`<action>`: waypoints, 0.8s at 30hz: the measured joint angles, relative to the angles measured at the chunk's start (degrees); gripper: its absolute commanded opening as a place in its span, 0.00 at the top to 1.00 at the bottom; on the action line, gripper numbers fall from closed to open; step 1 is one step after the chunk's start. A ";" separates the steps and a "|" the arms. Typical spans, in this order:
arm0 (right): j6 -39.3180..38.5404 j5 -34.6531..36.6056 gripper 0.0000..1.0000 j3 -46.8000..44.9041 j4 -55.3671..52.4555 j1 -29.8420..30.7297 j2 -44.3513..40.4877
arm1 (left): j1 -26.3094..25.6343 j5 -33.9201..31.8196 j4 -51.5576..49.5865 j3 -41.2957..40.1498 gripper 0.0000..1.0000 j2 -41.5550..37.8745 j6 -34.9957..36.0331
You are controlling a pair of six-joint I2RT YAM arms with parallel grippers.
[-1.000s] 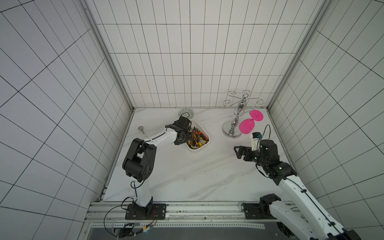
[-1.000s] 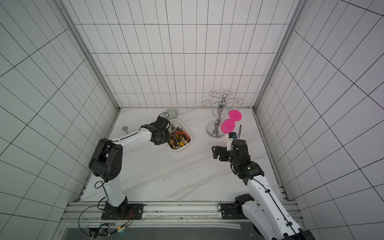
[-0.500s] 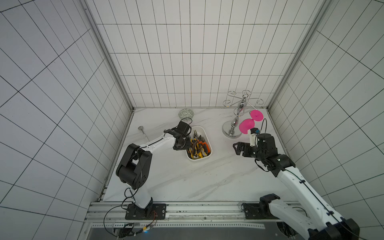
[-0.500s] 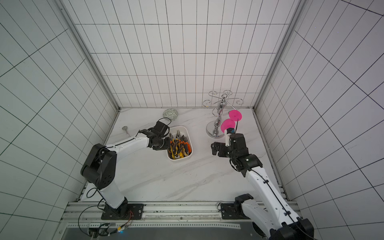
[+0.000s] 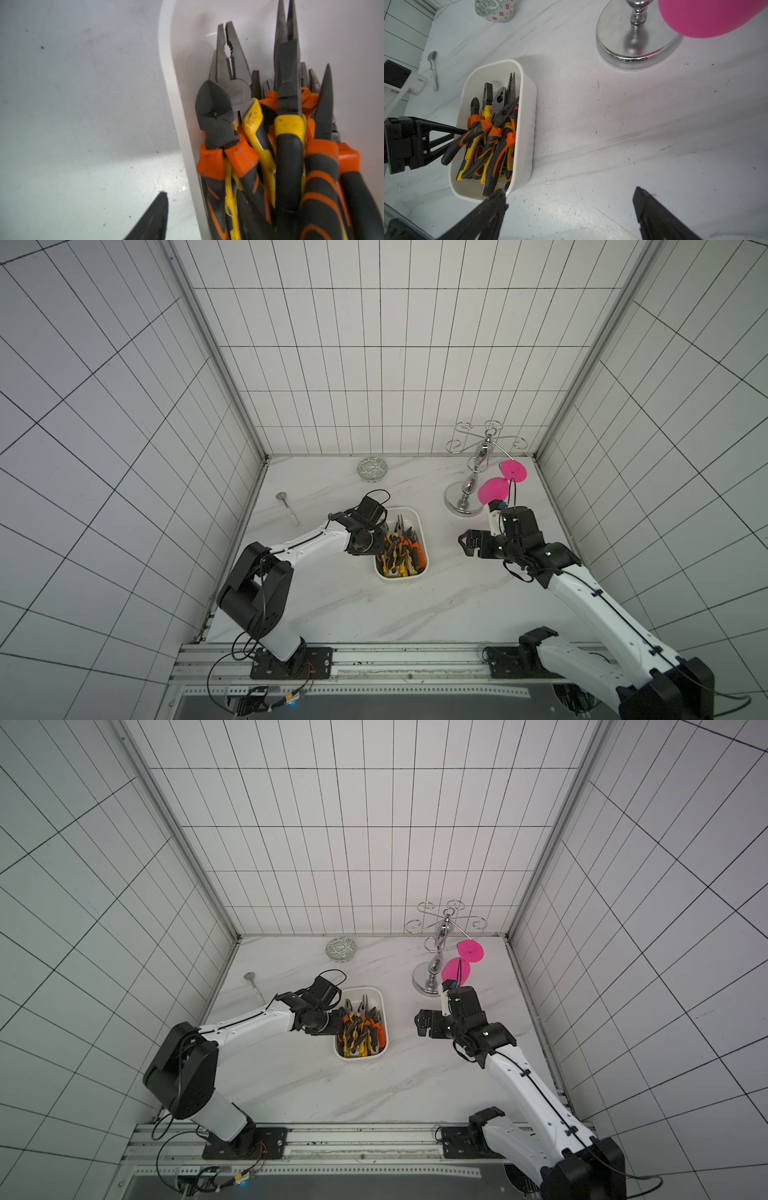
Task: Take the pliers out of the storage box
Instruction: Move the storage box to the center of the board, then pick up the pliers from the storage box.
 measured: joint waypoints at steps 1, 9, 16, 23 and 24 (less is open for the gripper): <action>0.20 -0.11 0.03 0.00 -0.37 0.00 -0.13 | -0.17 -0.42 -0.52 -0.02 0.32 -1.01 0.02; 1.53 -1.05 0.05 0.00 -2.71 0.00 -3.23 | -6.03 -5.95 -4.96 0.72 0.15 -10.36 0.13; 2.73 -1.90 0.06 0.00 -3.50 0.00 -3.52 | -14.88 -16.76 -10.62 8.81 0.22 -6.45 2.78; 3.37 -2.12 0.06 0.00 -3.82 0.00 -4.52 | -18.03 -24.90 -16.46 15.02 0.39 2.10 7.65; 3.41 -2.12 0.06 0.00 -3.89 0.00 -4.66 | -18.16 -25.33 -17.11 15.41 0.40 2.93 8.15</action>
